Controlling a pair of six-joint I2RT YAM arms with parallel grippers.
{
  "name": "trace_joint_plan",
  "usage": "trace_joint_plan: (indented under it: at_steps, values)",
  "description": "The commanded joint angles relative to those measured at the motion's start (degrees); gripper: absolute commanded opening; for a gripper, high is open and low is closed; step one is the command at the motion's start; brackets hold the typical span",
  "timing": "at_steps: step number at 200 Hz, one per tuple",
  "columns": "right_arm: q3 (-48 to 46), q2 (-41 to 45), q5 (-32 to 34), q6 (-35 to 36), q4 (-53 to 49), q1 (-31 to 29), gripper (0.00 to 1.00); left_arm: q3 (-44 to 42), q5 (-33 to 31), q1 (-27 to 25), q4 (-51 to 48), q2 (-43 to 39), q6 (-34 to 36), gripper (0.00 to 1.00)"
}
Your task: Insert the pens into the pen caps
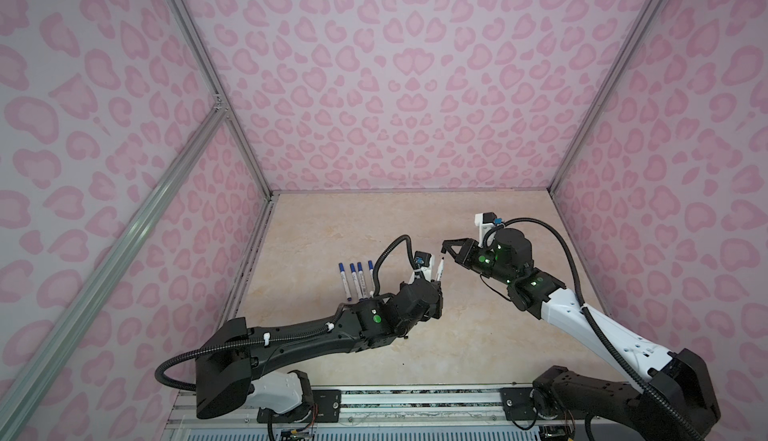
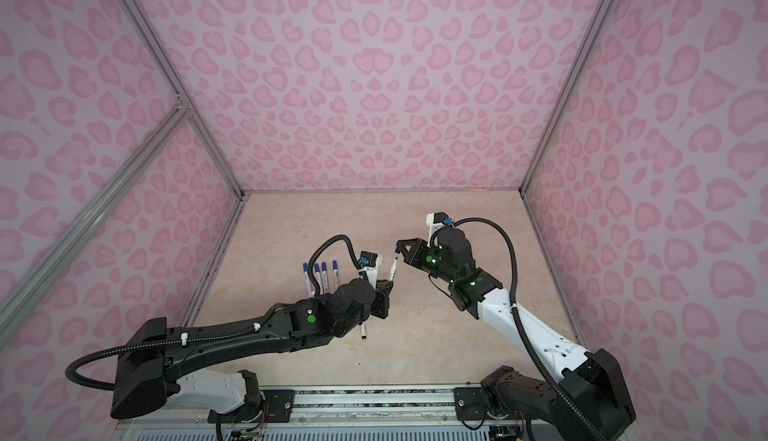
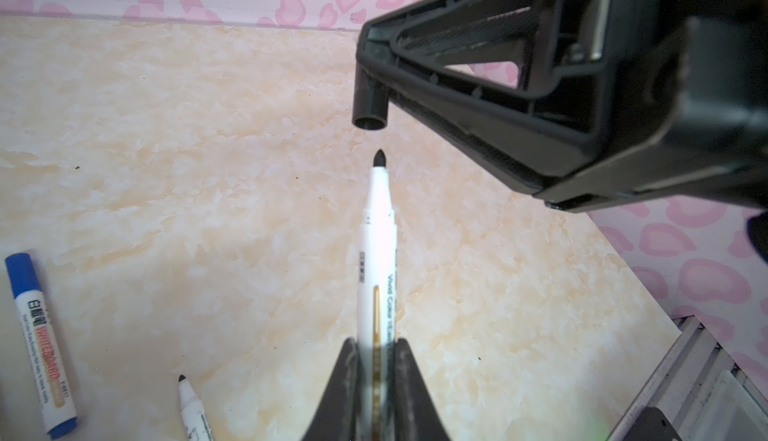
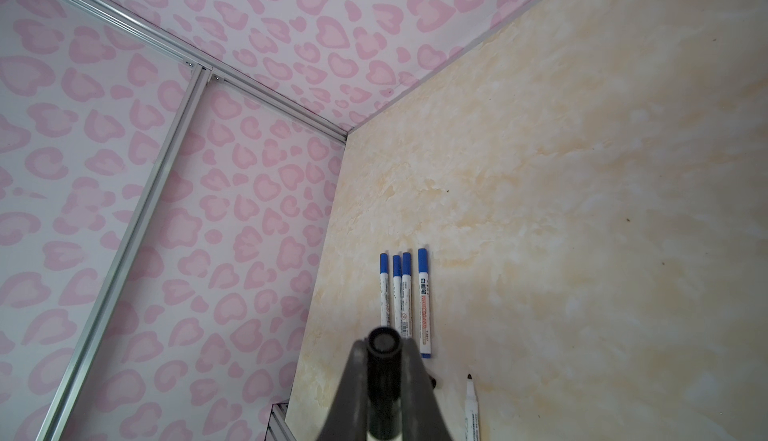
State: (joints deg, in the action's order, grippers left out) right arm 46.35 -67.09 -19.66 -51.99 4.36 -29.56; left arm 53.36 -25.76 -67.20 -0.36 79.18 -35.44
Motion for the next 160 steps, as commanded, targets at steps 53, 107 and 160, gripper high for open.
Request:
trace_joint_plan:
  at_steps: [53, 107, 160]
  values:
    - [0.06, 1.61, 18.93, 5.76, -13.17, 6.71, 0.00, 7.90, -2.86, 0.14, -21.08, 14.06, -14.39, 0.03]
    - [-2.87, 1.78, 18.96, 5.67, -12.67, 7.33, 0.00, 13.54, 3.04, 0.06, -28.47, 24.68, -18.37, 0.03]
    - [-3.89, 1.70, 18.47, 5.75, -12.03, 7.33, 0.00, 16.18, 5.02, 0.35, -30.41, 29.73, -19.14, 0.03]
